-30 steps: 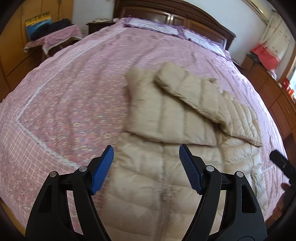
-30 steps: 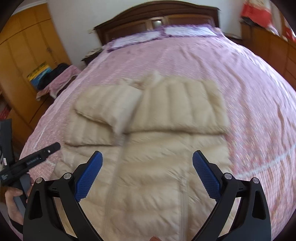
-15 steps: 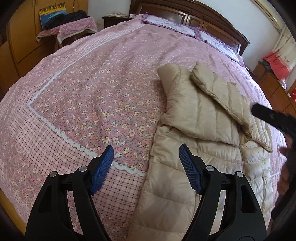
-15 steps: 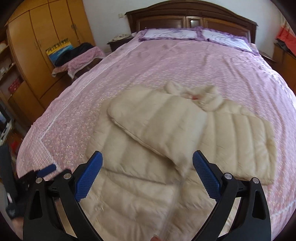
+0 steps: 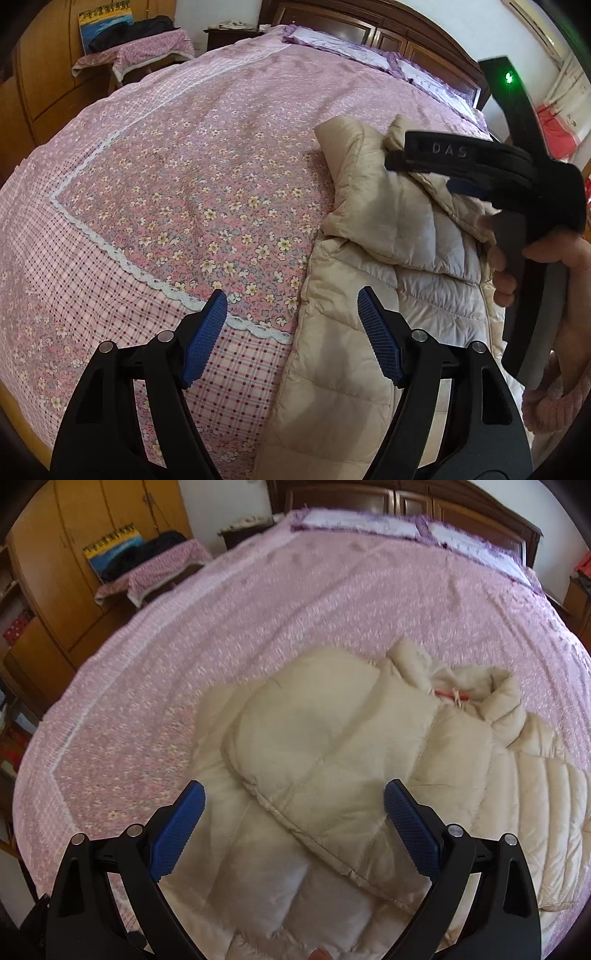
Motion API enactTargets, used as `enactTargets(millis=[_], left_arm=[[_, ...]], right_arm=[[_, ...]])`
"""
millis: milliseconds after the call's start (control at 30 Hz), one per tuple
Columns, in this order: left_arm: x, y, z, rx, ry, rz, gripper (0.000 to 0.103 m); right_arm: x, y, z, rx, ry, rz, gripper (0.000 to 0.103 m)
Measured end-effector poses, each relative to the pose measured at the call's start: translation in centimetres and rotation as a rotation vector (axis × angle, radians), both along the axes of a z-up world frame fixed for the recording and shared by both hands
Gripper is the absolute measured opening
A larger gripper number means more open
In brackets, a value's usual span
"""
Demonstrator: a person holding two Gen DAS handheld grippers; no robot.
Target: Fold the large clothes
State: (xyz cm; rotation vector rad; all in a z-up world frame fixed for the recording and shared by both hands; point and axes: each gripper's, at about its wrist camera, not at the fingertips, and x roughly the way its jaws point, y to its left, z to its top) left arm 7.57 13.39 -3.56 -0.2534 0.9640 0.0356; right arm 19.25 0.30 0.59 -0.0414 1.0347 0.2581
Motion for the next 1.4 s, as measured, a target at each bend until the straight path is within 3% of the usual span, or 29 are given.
enactTargets(millis=[100, 167, 200, 267, 333, 433, 700, 933, 1067, 1400], left_arm=[[-0.1, 0.0, -0.2, -0.004, 0.006, 0.006, 0.073], [-0.2, 0.0, -0.2, -0.004, 0.006, 0.005, 0.073], [-0.3, -0.1, -0.1, -0.003, 0.004, 0.003, 0.073], [-0.4, -0.3, 0.0, 0.0, -0.001, -0.004, 0.073], [-0.4, -0.7, 0.3, 0.005, -0.006, -0.011, 0.073], [-0.2, -1.3, 0.8, 0.015, -0.014, -0.028, 0.073], [1.5, -4.2, 3.4, 0.073, -0.068, -0.119, 0.073], [3.9, -7.1, 4.2, 0.093, -0.079, -0.19, 0.073], [5.3, -8.2, 4.0, 0.127, -0.08, -0.206, 0.073], [8.0, -10.6, 1.9, 0.164, -0.046, -0.234, 0.073]], right_arm=[[0.0, -0.5, -0.9, 0.018, 0.032, -0.039, 0.09], [-0.2, -0.9, -1.0, 0.015, 0.031, -0.056, 0.075], [-0.2, -1.0, -1.0, 0.006, 0.03, -0.057, 0.062], [-0.3, -1.7, -0.8, 0.033, 0.038, -0.049, 0.049], [-0.4, -2.4, -0.3, 0.06, 0.045, -0.042, 0.027], [-1.1, -3.2, 1.5, 0.062, 0.007, -0.027, 0.013], [-4.5, -9.5, 8.8, 0.128, -0.129, -0.054, 0.009], [-7.0, -17.4, 11.5, 0.165, -0.168, -0.158, 0.009], [-8.1, -21.7, 10.6, 0.146, -0.169, -0.227, 0.009], [-8.8, -28.4, 3.3, 0.169, -0.056, -0.329, 0.009]])
